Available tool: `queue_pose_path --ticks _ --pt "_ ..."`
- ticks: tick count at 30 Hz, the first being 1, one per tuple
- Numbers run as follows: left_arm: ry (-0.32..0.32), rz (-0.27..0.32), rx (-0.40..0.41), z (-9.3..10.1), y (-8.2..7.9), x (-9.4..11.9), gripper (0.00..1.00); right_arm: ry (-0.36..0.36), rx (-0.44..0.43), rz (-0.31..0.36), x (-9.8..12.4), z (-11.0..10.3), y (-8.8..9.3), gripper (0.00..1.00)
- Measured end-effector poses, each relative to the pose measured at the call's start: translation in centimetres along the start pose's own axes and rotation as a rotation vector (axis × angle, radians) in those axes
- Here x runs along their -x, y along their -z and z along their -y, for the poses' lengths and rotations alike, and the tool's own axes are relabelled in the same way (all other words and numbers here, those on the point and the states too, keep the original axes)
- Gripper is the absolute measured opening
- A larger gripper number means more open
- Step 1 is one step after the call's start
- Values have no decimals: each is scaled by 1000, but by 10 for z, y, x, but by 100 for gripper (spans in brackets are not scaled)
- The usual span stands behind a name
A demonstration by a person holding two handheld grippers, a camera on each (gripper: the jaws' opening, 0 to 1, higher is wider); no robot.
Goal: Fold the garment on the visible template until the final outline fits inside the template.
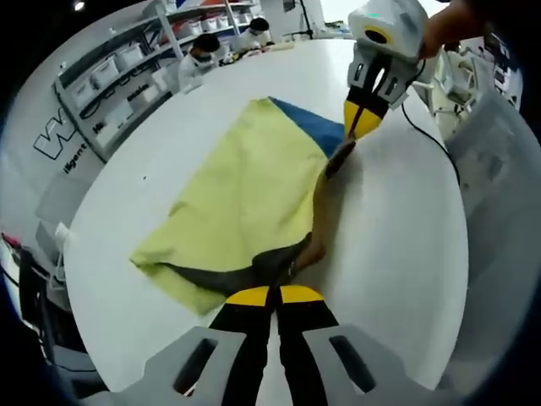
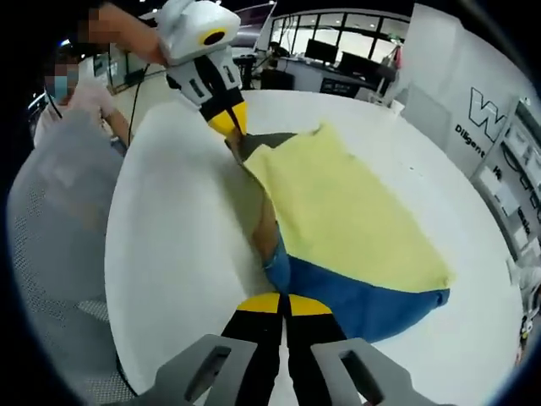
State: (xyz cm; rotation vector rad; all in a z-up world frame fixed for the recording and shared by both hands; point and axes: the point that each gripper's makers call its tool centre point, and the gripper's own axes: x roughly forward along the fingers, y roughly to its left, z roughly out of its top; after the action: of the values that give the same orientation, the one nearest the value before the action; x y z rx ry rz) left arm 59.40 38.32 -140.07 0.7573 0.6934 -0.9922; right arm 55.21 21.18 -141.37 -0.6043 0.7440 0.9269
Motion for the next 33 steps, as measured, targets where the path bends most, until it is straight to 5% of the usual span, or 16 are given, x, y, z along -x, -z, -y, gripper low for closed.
queue_pose_path --ticks 9,15,33 --pt "0 19 44 17 -1 20 4 -34 8 26 23 -18 -6 0" --pt "1 24 58 26 1 33 4 -130 -67 78 45 -43 -13 0" --pt "30 43 87 65 -4 66 4 -174 -101 110 77 -70 -7 0"
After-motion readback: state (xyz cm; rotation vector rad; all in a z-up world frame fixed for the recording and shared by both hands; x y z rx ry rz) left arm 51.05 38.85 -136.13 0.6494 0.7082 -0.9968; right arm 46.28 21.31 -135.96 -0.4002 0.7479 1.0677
